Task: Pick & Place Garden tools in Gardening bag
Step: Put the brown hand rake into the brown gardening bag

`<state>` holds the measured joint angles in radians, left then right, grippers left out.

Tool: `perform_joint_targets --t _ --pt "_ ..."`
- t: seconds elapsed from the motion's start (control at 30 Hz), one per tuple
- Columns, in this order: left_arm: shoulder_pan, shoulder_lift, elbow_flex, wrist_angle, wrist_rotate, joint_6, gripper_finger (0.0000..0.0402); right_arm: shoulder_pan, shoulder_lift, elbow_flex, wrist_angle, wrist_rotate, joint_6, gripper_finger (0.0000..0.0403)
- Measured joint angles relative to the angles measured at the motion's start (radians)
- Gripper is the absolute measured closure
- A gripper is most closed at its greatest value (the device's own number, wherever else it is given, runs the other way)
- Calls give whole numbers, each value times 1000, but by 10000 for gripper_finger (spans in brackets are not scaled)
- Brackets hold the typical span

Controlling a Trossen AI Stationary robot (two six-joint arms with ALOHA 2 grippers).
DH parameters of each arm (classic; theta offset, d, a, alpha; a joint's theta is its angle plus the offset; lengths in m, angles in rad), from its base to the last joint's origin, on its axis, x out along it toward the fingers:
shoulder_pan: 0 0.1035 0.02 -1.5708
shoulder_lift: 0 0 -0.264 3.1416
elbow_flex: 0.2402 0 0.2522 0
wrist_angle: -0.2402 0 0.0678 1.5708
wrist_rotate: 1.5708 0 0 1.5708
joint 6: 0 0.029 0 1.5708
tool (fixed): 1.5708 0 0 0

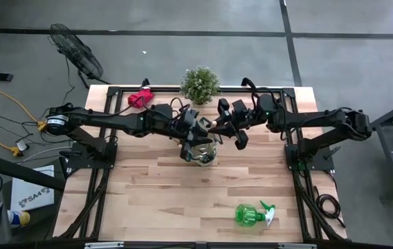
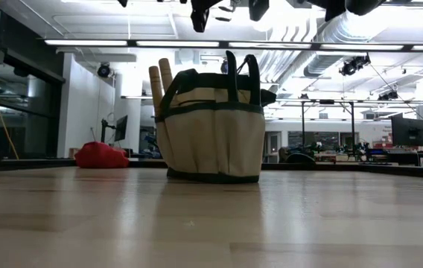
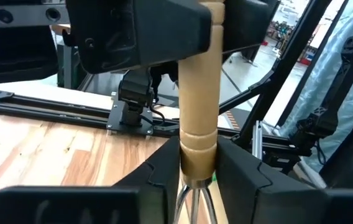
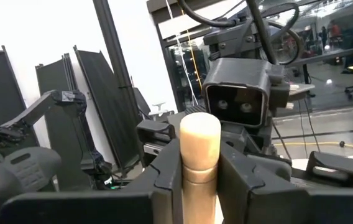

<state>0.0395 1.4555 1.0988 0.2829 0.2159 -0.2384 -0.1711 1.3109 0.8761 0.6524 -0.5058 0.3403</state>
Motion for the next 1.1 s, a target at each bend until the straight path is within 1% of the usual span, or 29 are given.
perform_joint_targets --t 0.2,0.33,0.47,0.63,0.73,0.83,1.0,1.1 --pt "0 0 0 -2 -43 1 259 -17 -3 0 -16 -20 3 344" --pt "0 -8 0 -24 -44 1 238 -43 -11 0 -52 -25 -3 344" --pt "2 -47 0 -124 -59 0 235 -86 -42 0 -158 -29 -52 344" --pt "-1 -106 0 -253 -132 -3 235 -151 -58 0 -264 -54 -140 344" --pt "0 -139 0 -292 -185 -20 235 -188 -56 0 -343 -72 -219 344" --pt "0 -165 0 -305 -232 -28 234 -219 -48 0 -378 -84 -299 344" --pt "0 -175 0 -310 -275 -29 234 -270 -36 0 -379 -183 -426 344" --pt "0 -175 0 -310 -279 -30 234 -293 -16 0 -379 -250 -478 344"
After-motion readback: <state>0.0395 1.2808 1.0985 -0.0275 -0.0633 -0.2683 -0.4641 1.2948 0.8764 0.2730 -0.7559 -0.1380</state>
